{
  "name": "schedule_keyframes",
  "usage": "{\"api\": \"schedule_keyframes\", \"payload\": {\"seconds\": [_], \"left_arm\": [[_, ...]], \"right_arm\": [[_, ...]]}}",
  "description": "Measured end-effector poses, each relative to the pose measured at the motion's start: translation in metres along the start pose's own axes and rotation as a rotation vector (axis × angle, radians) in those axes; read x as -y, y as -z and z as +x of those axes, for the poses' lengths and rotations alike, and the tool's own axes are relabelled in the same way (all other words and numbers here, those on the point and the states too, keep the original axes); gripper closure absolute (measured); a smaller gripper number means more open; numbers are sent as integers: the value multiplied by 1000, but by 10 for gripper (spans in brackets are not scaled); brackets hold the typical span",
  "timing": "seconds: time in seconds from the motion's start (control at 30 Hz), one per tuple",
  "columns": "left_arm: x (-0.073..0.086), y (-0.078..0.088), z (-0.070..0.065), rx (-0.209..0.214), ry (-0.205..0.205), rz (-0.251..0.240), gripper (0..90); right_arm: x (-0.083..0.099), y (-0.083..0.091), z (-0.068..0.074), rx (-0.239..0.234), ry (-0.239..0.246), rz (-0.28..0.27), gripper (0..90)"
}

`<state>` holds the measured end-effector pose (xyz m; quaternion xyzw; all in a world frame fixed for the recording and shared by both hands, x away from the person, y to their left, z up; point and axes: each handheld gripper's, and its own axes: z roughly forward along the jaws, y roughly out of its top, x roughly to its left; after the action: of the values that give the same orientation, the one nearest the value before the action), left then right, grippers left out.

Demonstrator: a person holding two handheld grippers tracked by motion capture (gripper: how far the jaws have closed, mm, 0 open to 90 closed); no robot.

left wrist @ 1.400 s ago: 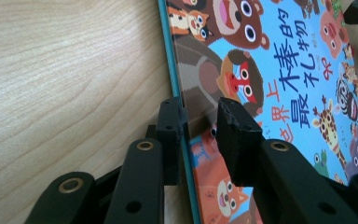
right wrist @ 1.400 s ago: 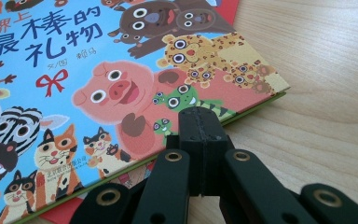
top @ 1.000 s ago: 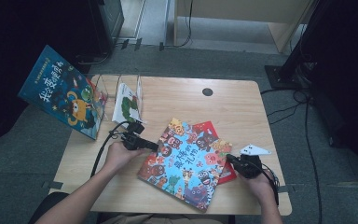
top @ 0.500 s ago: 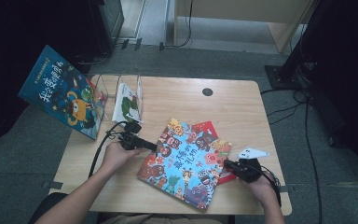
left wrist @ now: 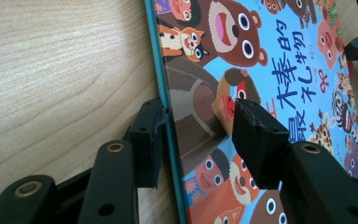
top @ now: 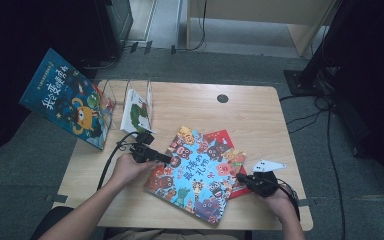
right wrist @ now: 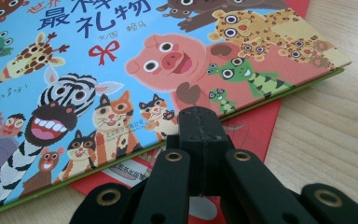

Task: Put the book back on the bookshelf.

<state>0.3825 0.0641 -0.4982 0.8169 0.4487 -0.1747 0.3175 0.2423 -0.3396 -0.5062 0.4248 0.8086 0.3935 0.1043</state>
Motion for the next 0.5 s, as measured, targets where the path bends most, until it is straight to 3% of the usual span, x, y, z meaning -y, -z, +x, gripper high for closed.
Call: {"api": "schedule_keyframes", "payload": {"seconds": [0.07,0.2,0.3,0.4,0.5], "left_arm": [[-1,0,0,-1,-2,3,517],[-1,-1,-6,-36,-47,11,445],[-2,-1,-7,-45,-38,8,434],[-4,1,-2,-23,12,10,442],[-5,1,-3,-52,13,1,455]], "right_arm": [[0,0,0,-1,5,-4,900],[0,-1,1,2,12,-9,900],[0,-2,1,0,17,-13,900],[0,-4,1,-1,16,-18,900],[-2,-6,2,5,23,-21,900]]}}
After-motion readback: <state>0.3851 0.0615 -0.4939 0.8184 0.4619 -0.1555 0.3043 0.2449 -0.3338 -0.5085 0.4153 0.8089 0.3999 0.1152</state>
